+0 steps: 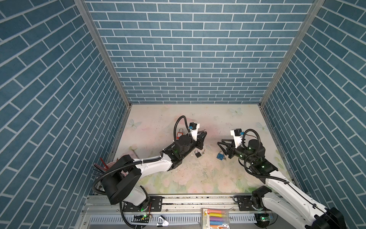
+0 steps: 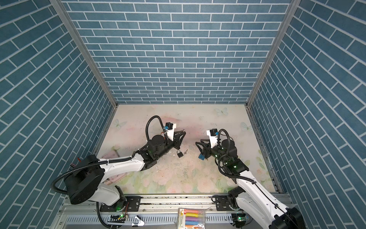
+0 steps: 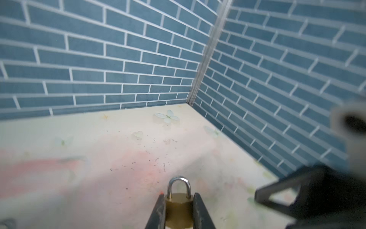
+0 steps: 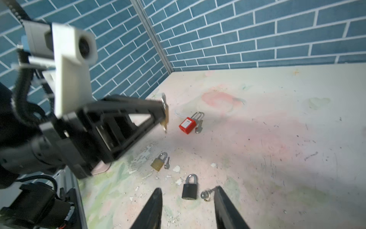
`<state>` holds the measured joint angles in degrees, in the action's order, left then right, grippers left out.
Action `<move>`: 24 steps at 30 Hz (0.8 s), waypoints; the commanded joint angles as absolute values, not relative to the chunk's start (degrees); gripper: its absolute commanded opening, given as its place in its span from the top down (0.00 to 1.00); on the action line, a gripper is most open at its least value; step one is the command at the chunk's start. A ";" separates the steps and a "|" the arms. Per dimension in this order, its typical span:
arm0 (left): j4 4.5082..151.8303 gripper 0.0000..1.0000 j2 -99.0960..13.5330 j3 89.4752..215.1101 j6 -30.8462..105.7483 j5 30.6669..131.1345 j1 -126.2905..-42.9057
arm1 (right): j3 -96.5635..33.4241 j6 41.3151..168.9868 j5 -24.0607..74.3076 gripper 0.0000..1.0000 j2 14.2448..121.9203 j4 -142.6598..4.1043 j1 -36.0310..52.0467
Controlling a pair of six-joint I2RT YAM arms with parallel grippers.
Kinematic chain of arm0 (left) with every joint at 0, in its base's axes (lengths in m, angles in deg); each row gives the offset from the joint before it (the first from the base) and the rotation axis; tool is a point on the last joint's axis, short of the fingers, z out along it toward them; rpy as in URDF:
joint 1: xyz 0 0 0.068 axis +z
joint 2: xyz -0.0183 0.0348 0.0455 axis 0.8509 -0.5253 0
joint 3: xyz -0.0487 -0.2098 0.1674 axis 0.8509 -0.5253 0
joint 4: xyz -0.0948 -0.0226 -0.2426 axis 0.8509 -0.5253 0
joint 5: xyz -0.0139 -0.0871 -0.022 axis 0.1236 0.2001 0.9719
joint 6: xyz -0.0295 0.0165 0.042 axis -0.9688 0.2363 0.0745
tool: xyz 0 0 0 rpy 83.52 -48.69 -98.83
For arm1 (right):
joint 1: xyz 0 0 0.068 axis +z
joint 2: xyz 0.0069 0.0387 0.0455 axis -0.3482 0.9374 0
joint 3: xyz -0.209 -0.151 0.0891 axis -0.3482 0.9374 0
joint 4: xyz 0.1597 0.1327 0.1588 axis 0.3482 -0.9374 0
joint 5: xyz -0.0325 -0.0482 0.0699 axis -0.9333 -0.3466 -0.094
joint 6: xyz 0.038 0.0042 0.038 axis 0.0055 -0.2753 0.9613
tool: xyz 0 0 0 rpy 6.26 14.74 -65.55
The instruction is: Lock with the key
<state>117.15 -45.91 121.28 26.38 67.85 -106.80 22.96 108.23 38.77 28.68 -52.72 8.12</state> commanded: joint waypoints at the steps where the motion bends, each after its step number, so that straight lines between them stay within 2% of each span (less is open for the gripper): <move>1: 116.77 1.00 -48.75 123.63 2.12 66.78 -104.89 | 24.03 109.50 35.55 0.59 31.44 -39.18 10.03; 10: 115.18 1.00 -53.94 127.61 -6.33 71.31 -103.84 | 18.39 110.65 36.08 0.61 46.03 -34.08 12.58; 24: 113.64 1.00 -53.26 127.82 -7.02 72.39 -103.66 | 13.31 111.17 37.81 0.59 58.14 -28.97 12.67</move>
